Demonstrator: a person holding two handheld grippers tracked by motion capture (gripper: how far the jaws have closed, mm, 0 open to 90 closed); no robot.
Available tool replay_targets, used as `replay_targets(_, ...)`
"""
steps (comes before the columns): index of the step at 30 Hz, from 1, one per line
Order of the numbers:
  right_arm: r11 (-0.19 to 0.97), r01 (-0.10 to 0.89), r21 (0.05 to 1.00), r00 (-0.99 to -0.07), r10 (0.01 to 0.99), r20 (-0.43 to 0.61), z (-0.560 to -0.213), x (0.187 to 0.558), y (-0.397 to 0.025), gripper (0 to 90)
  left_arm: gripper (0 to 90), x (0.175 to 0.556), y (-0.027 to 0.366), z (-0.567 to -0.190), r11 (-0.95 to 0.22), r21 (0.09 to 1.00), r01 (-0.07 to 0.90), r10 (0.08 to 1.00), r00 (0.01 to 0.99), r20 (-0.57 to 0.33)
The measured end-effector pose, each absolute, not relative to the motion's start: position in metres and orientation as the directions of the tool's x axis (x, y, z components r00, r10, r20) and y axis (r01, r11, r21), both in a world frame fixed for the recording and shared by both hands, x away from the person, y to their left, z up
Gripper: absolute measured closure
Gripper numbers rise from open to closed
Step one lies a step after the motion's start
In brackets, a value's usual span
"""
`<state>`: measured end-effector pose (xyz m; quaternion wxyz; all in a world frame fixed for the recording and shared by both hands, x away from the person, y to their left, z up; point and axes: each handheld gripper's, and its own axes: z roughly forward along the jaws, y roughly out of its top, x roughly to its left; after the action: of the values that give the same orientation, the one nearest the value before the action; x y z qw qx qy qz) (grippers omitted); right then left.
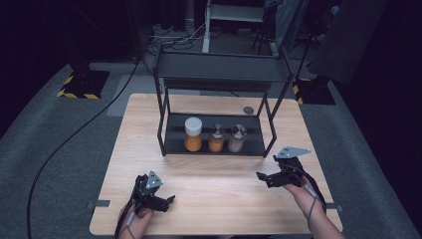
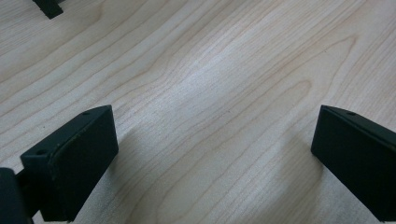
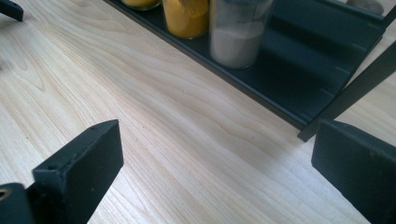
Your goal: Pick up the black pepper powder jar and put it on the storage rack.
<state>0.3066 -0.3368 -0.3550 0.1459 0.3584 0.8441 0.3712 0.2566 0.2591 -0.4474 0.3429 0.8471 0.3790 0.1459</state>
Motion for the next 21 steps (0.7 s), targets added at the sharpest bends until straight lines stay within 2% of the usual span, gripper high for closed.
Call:
replay_targets(6, 0.454, 0.483, 0.749, -0.697, 0.717, 0.014, -0.371, 0.299, -0.342, 1.9, 0.7, 0.257, 0.259, -0.447, -0.478, 0.692, 0.542, 0.742, 0.670, -0.013)
replay_targets(21, 0.471, 0.506, 0.723, -0.690, 0.724, 0.010, -0.405, 0.291, -0.343, 1.9, 0.6, 0.256, 0.259, -0.447, -0.477, 0.691, 0.543, 0.742, 0.670, -0.014)
